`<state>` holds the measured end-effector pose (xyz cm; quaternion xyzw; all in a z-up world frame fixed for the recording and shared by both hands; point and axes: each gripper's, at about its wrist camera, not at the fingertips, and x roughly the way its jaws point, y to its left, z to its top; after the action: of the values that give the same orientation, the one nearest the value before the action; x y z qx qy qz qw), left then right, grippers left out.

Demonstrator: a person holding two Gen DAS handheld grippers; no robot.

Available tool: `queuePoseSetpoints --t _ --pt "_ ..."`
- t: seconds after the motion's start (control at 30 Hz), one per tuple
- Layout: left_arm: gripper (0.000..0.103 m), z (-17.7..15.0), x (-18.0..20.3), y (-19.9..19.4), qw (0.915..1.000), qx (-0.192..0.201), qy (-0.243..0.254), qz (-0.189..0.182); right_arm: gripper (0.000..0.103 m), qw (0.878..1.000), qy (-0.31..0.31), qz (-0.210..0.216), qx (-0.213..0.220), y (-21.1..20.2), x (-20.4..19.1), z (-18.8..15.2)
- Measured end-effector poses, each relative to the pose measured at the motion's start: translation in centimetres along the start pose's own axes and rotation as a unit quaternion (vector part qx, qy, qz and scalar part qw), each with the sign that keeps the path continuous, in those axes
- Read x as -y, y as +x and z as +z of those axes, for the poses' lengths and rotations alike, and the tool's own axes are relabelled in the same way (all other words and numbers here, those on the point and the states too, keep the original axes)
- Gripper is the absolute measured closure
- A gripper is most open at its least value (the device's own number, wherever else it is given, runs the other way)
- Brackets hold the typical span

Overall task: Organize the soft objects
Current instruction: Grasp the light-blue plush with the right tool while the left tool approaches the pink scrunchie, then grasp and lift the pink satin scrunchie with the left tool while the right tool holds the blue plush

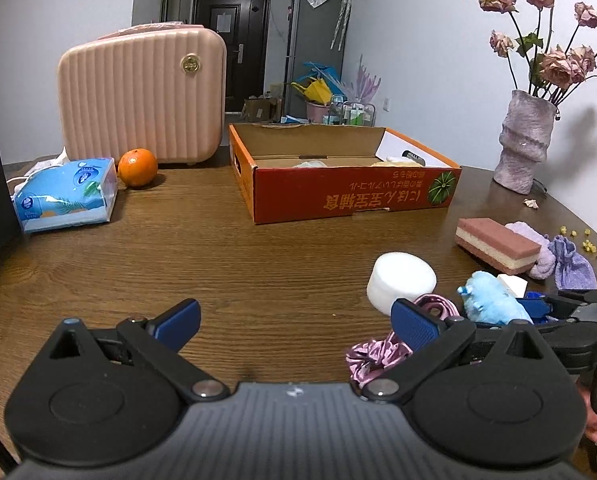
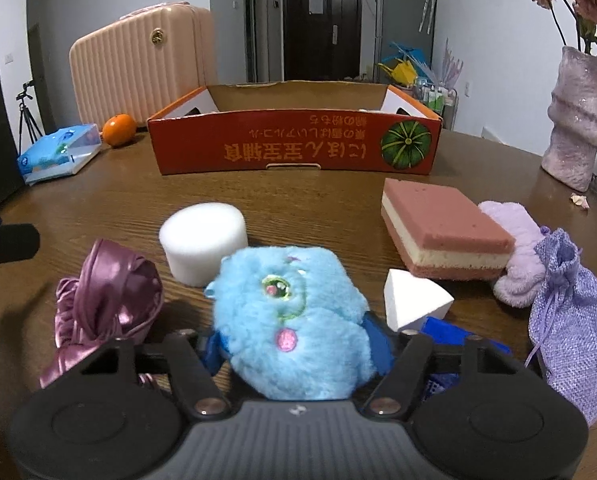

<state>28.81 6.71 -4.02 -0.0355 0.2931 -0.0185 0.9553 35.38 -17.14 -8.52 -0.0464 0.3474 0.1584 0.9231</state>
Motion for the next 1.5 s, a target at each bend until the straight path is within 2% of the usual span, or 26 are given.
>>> queuePoseSetpoints --t 0.13,0.3,0.43,0.6,0.87,1.2,1.5 --pt "0.0 -0.1 -0.2 0.5 1.0 -0.008 -0.004 0.003 0.046 1.0 -0.008 -0.004 0.014 -0.6 -0.3 -0.1" --pt "0.0 -0.1 -0.2 0.7 0.9999 -0.007 -0.008 0.005 0.059 0.999 -0.014 -0.007 0.04 -1.8 -0.3 0.0" --pt "0.0 -0.2 -0.2 0.9 0.9999 -0.003 -0.014 0.01 0.065 0.998 -0.009 -0.004 0.057 -2.9 -0.1 0.2" --pt "0.0 -0.3 0.7 0.9 0.9997 0.0 -0.008 0.025 0.065 0.997 0.0 0.003 0.081 -4.4 0.4 0.3" --pt "0.0 -0.3 3.1 0.0 0.9997 0.007 -0.022 -0.006 0.065 0.994 0.013 0.013 0.104 -6.1 1.3 0.1" --pt "0.0 -1.8 8.2 -0.3 0.9986 -0.003 0.026 -0.047 0.065 0.992 0.037 0.011 0.118 -7.6 3.3 -0.5" --pt "0.0 -3.4 9.8 1.9 0.997 -0.044 0.061 -0.016 0.065 0.992 0.047 0.008 0.119 -7.9 4.5 -1.1"
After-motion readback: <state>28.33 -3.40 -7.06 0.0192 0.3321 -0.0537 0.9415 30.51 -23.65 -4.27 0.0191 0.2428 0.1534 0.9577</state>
